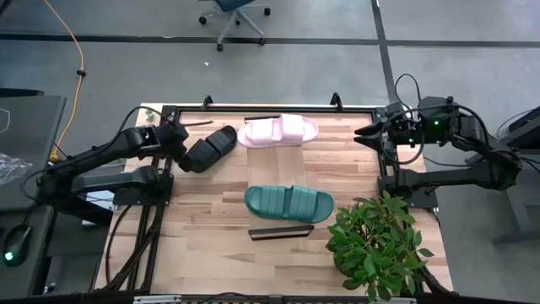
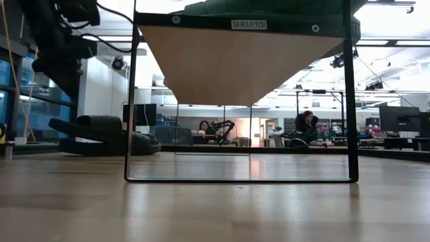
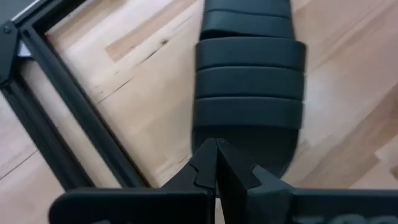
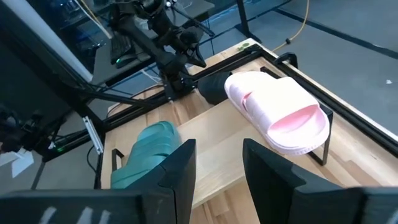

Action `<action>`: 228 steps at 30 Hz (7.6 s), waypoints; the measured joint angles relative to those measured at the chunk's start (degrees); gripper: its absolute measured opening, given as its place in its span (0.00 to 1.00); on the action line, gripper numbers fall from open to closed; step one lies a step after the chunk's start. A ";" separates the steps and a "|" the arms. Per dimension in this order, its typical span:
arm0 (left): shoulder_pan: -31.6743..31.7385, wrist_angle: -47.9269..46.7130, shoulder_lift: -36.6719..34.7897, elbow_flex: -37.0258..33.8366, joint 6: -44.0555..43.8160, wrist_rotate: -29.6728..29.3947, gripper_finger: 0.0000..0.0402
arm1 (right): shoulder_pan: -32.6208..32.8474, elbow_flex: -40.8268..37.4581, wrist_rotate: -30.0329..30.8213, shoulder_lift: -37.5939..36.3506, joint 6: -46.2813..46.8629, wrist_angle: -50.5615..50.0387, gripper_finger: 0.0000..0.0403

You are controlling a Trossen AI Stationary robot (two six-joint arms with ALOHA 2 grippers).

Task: Pick and place slippers onto the shelf
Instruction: Put the black pair of slippers on the shelf

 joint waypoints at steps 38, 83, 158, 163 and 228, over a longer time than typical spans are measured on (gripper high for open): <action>14.29 10.12 18.40 0.00 15.19 10.11 0.00 | 0.02 0.00 2.06 1.46 1.92 -0.01 0.31; 14.23 7.69 14.84 2.76 11.60 24.95 0.00 | 0.02 0.00 1.03 1.46 -2.98 -0.03 0.31; -52.63 18.22 22.86 1.49 -85.95 -41.99 0.00 | 0.02 0.00 -13.16 1.44 -10.89 -0.05 0.31; -52.49 20.05 22.85 -0.83 -86.00 -40.23 0.00 | 0.00 0.00 -13.14 1.44 -10.64 -0.05 0.31; -43.34 15.86 14.25 -5.38 -86.25 -29.93 0.33 | 0.02 0.00 -10.47 1.46 -8.34 -0.03 0.31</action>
